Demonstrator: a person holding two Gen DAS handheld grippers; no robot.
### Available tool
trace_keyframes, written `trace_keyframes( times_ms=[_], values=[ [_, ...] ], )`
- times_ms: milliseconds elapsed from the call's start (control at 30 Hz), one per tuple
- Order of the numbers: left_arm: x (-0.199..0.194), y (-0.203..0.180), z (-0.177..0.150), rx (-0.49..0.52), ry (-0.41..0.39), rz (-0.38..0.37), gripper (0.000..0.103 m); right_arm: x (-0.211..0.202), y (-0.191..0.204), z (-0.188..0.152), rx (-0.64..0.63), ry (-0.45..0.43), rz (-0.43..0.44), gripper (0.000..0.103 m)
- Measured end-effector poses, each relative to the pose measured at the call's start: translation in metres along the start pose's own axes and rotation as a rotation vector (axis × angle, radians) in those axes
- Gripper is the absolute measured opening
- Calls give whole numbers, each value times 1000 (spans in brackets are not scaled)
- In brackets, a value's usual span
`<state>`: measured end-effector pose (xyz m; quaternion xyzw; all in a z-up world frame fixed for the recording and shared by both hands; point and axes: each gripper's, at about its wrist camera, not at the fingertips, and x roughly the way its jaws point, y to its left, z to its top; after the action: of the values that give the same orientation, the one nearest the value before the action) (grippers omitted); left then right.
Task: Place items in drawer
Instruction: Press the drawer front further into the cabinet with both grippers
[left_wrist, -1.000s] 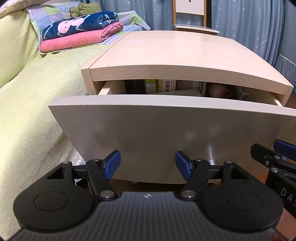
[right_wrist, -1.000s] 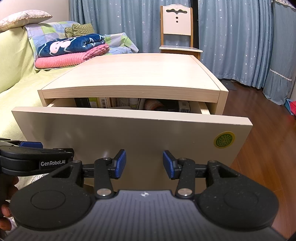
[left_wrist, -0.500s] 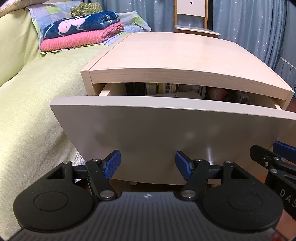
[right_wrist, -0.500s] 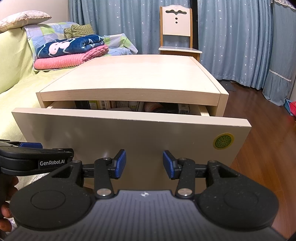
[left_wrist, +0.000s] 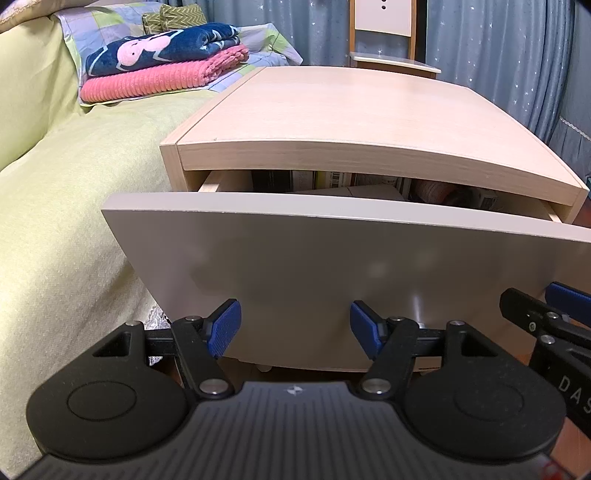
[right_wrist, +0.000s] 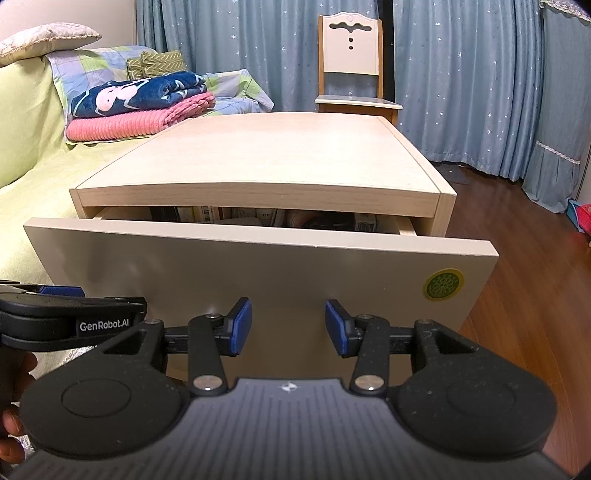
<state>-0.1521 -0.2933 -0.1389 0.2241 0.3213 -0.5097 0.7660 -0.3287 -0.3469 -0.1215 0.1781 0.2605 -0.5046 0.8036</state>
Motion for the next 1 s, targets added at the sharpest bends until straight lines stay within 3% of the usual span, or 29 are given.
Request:
trace_keyframes(
  times_ms=[1000],
  values=[
    [2,0,6,-15,-12,-3,67,1,-2,3,2,-14,-6,40]
  ],
)
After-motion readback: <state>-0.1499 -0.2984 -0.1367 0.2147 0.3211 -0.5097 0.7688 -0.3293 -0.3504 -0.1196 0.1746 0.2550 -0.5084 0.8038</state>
